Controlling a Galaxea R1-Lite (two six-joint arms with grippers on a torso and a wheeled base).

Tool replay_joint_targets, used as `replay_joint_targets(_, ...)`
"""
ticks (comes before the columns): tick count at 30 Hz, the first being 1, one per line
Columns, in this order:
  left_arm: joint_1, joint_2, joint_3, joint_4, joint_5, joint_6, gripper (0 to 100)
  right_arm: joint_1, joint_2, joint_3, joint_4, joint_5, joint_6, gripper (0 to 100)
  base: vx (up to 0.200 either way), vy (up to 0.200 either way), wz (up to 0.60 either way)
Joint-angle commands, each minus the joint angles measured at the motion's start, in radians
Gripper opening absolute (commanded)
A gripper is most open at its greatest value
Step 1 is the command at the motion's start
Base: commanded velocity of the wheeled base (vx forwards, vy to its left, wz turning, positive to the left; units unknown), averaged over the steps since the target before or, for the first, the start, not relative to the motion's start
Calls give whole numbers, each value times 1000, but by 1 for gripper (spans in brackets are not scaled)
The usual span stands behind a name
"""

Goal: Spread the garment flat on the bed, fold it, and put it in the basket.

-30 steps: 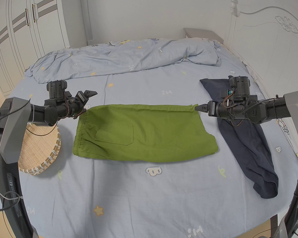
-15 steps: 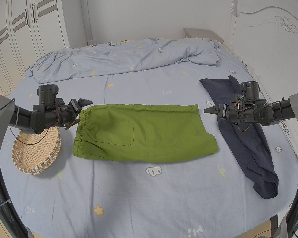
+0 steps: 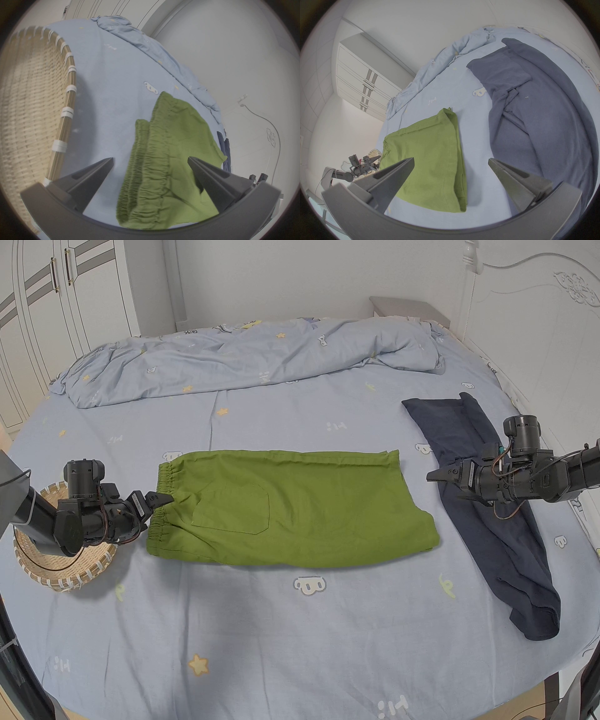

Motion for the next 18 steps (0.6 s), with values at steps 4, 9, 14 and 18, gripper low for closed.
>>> replay_joint_targets(4, -9, 63, -25, -11, -16, -7, 100, 7, -23, 16, -1, 4, -1, 100, 0, 0, 0)
replay_joint_targets(9, -16, 99, -62, -14, -48, -14, 100, 5, -23, 16, -3, 2, -3, 100, 0, 0, 0)
replay_joint_targets(14, -9, 138, -88, -30, -114, -17, 100, 5, -23, 18, -3, 2, -3, 100, 0, 0, 0)
replay_joint_targets(18, -7, 163, -106, -42, -124, -31, 100, 5, -23, 18, -1, 2, -3, 100, 0, 0, 0)
